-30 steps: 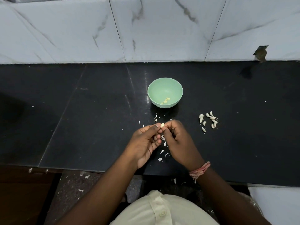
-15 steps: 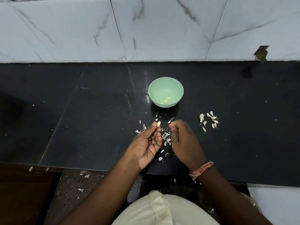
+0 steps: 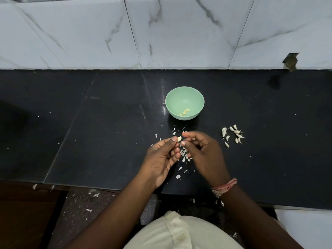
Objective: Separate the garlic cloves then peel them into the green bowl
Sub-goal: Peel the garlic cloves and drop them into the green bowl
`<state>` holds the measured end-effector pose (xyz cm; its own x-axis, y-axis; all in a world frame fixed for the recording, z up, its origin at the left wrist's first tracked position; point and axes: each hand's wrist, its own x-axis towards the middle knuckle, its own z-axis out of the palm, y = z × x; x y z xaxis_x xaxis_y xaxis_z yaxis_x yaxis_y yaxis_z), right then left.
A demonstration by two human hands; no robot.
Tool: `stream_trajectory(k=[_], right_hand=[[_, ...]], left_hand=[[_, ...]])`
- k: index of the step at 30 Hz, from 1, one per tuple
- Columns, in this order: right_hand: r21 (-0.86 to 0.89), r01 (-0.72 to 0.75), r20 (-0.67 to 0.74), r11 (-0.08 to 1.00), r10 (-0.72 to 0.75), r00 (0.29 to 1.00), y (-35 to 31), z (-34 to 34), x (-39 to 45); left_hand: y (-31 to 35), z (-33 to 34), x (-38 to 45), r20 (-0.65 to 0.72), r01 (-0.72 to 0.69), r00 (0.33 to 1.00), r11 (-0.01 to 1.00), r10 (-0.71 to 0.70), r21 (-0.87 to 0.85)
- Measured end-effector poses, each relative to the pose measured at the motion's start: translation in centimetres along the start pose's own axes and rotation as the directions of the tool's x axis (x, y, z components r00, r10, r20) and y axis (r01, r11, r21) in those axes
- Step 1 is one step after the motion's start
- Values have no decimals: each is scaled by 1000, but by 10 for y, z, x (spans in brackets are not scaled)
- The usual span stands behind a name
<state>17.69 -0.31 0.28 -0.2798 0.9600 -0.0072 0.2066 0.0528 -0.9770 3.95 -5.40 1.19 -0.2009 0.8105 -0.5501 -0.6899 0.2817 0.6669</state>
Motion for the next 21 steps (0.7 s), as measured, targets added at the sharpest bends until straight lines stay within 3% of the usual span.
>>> stream_trajectory(k=[9, 17, 21], right_hand=[[135, -75, -38, 988, 81, 996, -4, 5, 1], [59, -57, 32, 997, 55, 998, -2, 4, 3], [-23, -82, -3, 996, 82, 997, 4, 7, 2]], left_hand=[[-7, 5, 1, 26, 47, 999, 996, -45, -76], [-8, 6, 1, 24, 5, 1000, 998, -3, -57], [-10, 8, 2, 11, 11, 1000, 995, -10, -98]])
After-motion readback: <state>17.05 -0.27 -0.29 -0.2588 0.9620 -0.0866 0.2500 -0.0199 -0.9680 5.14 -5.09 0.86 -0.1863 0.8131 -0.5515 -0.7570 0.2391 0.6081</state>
